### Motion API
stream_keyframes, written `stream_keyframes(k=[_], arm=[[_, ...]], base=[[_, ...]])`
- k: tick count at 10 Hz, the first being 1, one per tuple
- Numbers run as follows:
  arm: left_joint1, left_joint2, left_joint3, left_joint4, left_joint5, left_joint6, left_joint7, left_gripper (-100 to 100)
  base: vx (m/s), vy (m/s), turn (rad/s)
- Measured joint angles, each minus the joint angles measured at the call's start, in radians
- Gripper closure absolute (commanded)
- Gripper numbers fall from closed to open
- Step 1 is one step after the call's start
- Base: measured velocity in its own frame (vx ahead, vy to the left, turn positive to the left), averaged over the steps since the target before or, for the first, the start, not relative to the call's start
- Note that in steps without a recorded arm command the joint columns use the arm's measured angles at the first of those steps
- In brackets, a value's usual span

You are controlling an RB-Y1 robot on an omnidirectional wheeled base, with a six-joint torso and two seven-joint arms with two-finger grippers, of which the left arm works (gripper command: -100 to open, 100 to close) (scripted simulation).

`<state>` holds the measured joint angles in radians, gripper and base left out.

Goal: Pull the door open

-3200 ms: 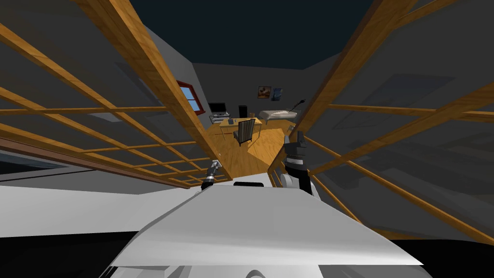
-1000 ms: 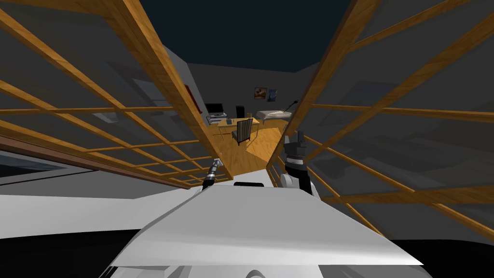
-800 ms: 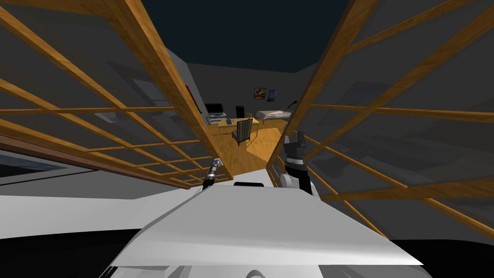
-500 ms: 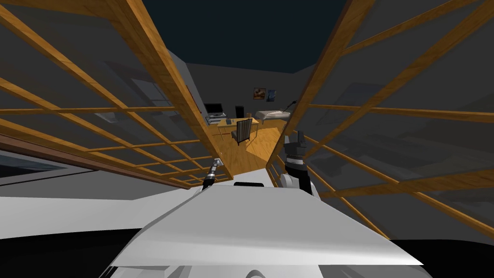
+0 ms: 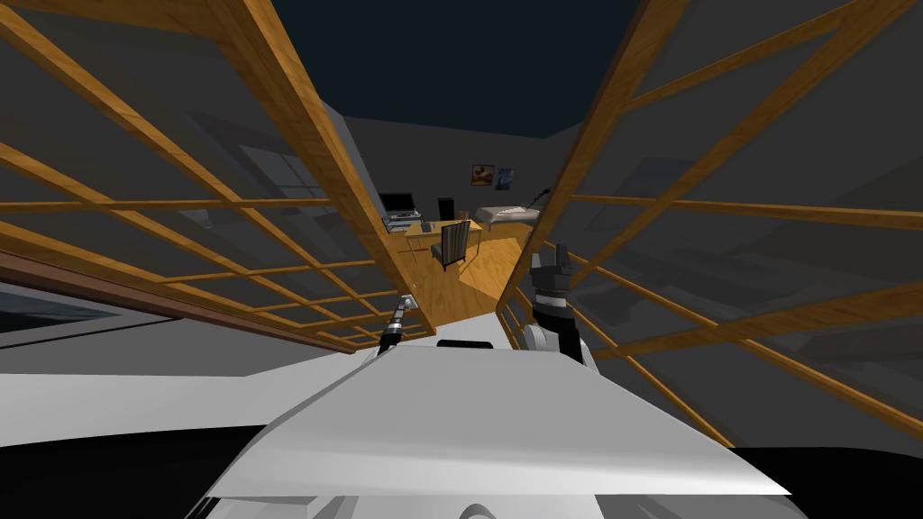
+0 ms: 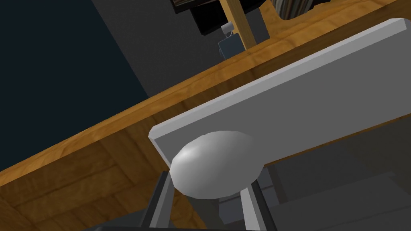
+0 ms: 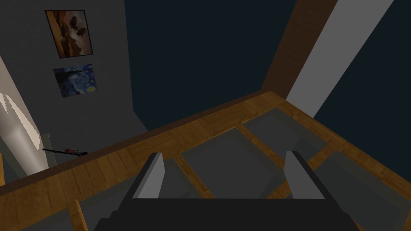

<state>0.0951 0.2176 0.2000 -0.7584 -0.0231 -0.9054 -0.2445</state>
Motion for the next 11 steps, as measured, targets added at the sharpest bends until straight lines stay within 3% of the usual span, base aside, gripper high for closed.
stream_keyframes(k=[2, 3, 8, 9, 11], arm=[[-0.017, 0.007, -0.008, 0.029, 0.017, -0.011, 0.044, 100], [-0.007, 0.008, -0.014, 0.013, 0.027, -0.005, 0.070, 100], [-0.014, 0.017, -0.043, 0.015, 0.076, 0.008, 0.192, 100], [-0.003, 0.014, -0.047, -0.008, 0.082, 0.021, 0.209, 100], [-0.010, 0.018, -0.054, 0.008, 0.093, 0.013, 0.238, 100]], base=[[-0.038, 0.008, -0.039], [-0.058, 0.018, -0.059], [-0.038, 0.009, -0.027], [-0.015, 0.009, -0.008], [-0.047, 0.012, -0.061]])
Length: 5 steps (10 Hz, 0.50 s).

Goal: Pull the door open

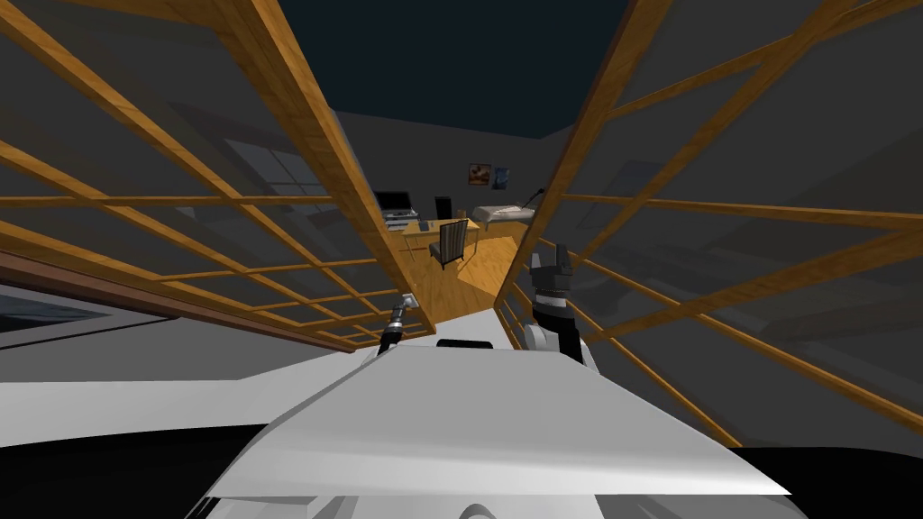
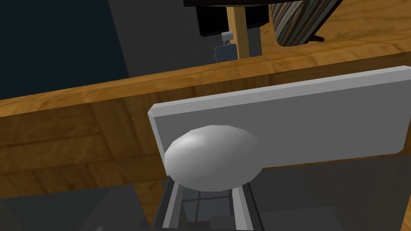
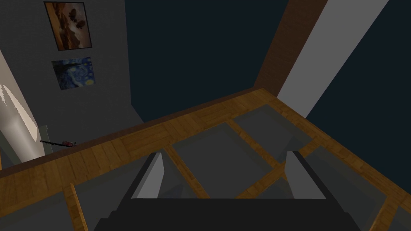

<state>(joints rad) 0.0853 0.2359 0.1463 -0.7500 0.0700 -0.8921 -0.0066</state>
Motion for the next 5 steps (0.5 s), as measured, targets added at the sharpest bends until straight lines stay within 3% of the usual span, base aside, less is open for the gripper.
stream_keyframes(k=[5], arm=[[-0.035, 0.012, -0.030, 0.059, 0.050, -0.019, 0.124, 100]], base=[[-0.039, 0.011, -0.026]])
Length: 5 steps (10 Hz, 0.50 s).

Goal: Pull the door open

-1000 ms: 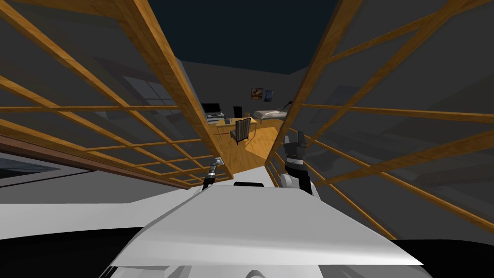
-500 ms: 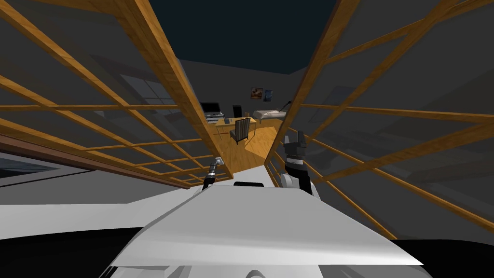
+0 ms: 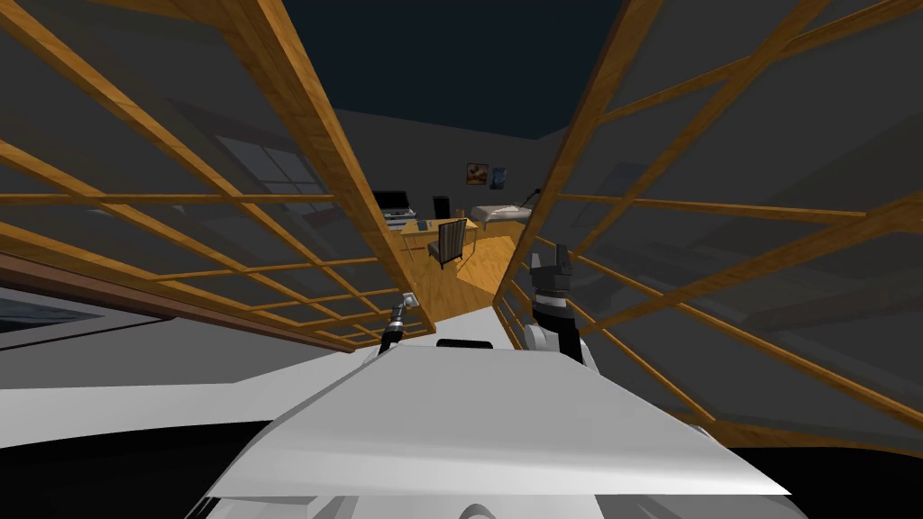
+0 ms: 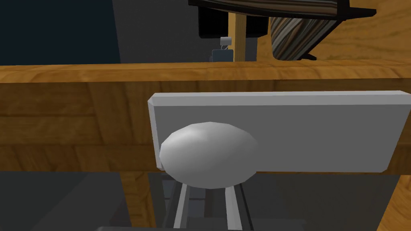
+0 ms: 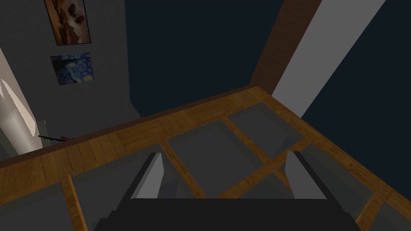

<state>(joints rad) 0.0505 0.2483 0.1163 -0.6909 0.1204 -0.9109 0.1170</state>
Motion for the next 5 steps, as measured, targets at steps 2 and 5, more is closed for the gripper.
stream_keyframes(k=[2, 5], arm=[[0.018, 0.001, -0.010, -0.038, 0.017, 0.025, 0.041, 100], [0.011, 0.004, -0.031, -0.024, 0.050, 0.021, 0.118, 100]], base=[[-0.048, 0.018, -0.058], [-0.041, 0.006, -0.030]])
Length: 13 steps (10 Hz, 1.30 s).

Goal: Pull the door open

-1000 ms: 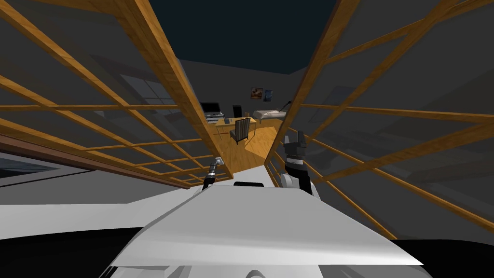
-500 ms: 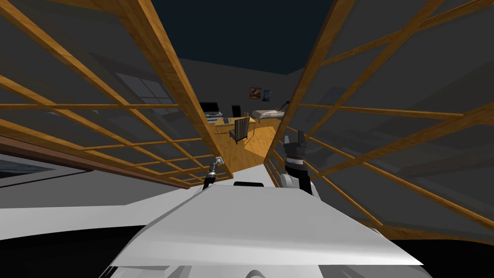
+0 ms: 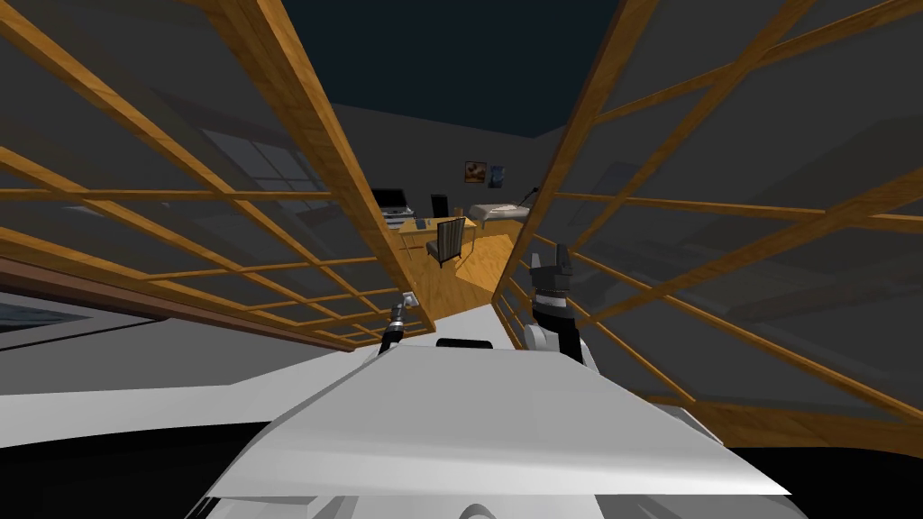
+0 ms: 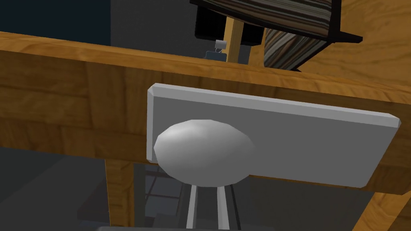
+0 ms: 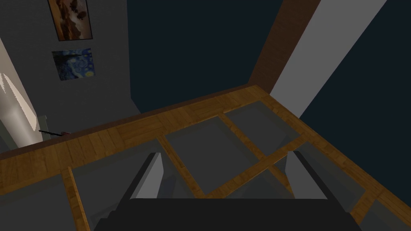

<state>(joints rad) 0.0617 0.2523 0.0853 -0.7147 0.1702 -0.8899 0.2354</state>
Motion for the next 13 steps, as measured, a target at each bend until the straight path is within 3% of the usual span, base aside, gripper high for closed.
stream_keyframes(k=[1, 2, 3, 4, 6, 8, 13], arm=[[0.000, 0.002, -0.004, 0.004, 0.006, -0.002, 0.020, 100], [-0.022, 0.006, -0.011, 0.041, 0.017, -0.015, 0.047, 100], [-0.017, 0.006, -0.015, 0.035, 0.023, -0.015, 0.065, 100], [-0.012, 0.006, -0.022, 0.027, 0.033, -0.009, 0.088, -100], [-0.014, 0.010, -0.021, 0.024, 0.056, -0.009, 0.133, -100], [-0.015, -0.002, -0.035, 0.019, 0.074, -0.005, 0.184, -100], [-0.018, -0.012, -0.053, 0.006, 0.124, 0.003, 0.304, -100]], base=[[-0.039, 0.010, -0.041], [-0.036, 0.007, -0.032], [-0.041, 0.012, -0.040], [-0.052, 0.031, -0.022], [-0.062, -0.006, -0.057], [-0.068, -0.023, -0.056], [-0.058, 0.006, -0.036]])
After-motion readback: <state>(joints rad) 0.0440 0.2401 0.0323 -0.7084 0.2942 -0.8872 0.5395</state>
